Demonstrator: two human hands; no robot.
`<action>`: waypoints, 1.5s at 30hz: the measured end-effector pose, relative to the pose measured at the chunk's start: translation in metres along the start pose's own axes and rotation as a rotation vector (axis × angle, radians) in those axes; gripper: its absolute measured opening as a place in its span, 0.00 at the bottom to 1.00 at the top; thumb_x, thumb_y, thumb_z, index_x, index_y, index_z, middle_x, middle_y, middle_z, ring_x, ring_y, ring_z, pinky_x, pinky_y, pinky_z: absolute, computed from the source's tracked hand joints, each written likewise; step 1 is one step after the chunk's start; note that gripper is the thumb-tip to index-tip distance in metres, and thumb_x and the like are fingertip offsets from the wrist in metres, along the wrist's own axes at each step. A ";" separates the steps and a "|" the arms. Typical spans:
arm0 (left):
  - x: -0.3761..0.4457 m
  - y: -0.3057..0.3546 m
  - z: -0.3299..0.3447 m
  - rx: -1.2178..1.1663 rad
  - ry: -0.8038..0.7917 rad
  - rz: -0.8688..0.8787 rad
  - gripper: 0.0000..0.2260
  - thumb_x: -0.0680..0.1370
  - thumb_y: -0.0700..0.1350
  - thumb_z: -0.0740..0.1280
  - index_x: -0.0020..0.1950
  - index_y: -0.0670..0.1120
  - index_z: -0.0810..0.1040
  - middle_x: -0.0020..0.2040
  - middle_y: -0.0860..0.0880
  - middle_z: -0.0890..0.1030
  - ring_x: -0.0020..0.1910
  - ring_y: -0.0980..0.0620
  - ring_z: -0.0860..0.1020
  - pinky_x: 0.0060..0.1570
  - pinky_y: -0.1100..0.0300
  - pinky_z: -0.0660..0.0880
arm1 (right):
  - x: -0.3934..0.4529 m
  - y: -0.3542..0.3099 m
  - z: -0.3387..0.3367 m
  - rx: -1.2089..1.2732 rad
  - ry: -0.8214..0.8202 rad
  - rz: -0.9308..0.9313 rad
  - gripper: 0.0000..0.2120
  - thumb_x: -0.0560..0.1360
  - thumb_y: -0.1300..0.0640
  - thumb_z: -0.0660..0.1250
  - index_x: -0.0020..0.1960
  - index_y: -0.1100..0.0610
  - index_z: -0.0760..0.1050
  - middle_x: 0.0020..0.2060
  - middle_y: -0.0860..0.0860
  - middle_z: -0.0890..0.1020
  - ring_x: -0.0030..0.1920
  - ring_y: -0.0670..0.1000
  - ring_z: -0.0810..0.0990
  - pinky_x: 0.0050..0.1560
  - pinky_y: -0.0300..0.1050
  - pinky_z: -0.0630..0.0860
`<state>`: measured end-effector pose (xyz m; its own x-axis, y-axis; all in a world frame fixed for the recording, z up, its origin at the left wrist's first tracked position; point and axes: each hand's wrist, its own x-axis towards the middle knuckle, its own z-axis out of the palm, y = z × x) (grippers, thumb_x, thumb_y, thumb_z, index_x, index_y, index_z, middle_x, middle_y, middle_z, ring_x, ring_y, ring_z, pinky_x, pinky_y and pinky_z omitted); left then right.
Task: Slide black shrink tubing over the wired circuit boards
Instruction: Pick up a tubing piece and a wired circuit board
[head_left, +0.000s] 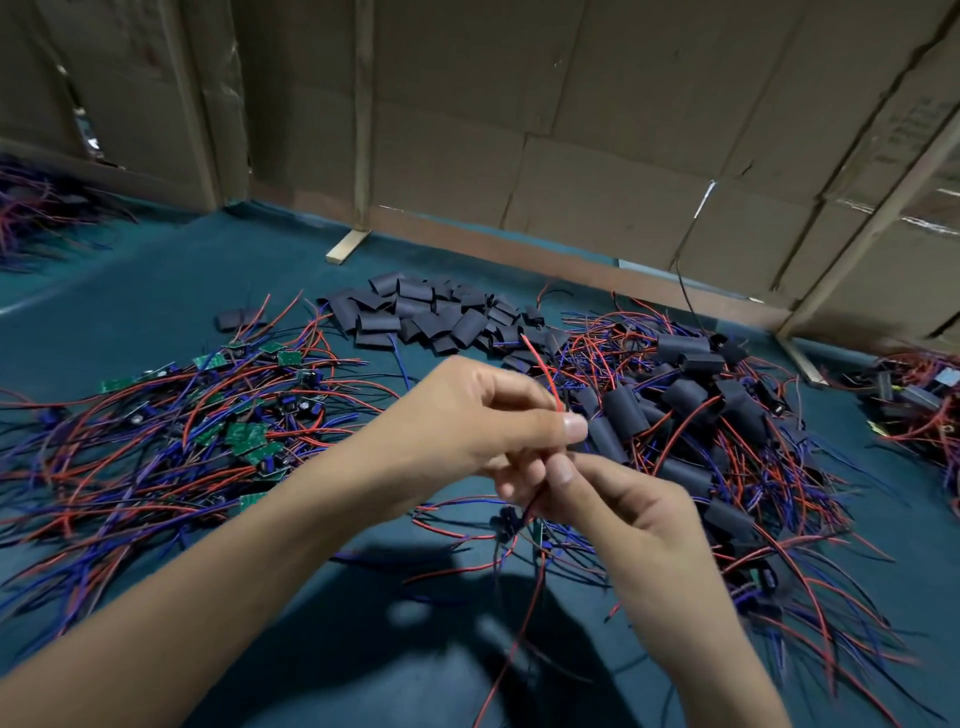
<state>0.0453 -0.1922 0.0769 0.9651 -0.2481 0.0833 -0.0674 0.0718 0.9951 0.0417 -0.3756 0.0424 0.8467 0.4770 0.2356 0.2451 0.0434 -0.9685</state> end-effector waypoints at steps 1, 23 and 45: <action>0.006 0.002 -0.001 0.025 0.004 0.012 0.08 0.77 0.41 0.73 0.39 0.41 0.82 0.31 0.45 0.79 0.26 0.54 0.73 0.25 0.65 0.69 | 0.003 0.003 0.003 0.030 0.029 0.003 0.12 0.79 0.52 0.67 0.52 0.58 0.86 0.45 0.54 0.88 0.49 0.50 0.86 0.55 0.40 0.79; 0.154 -0.072 -0.168 1.420 0.235 -0.230 0.11 0.78 0.51 0.71 0.54 0.48 0.74 0.56 0.44 0.80 0.53 0.42 0.78 0.50 0.50 0.76 | 0.042 0.006 -0.029 0.218 0.095 0.417 0.10 0.78 0.55 0.68 0.50 0.58 0.86 0.27 0.48 0.67 0.23 0.45 0.57 0.23 0.34 0.53; 0.070 -0.056 0.000 -0.973 0.076 -0.233 0.17 0.72 0.46 0.74 0.57 0.38 0.82 0.53 0.40 0.80 0.48 0.49 0.81 0.33 0.65 0.77 | 0.051 0.020 -0.055 0.875 0.138 0.271 0.12 0.80 0.53 0.63 0.48 0.57 0.84 0.25 0.44 0.62 0.20 0.42 0.56 0.19 0.35 0.50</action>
<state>0.1163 -0.2131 0.0265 0.9438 -0.2965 -0.1459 0.3287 0.7967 0.5071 0.1159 -0.3987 0.0396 0.8857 0.4611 -0.0544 -0.3655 0.6201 -0.6942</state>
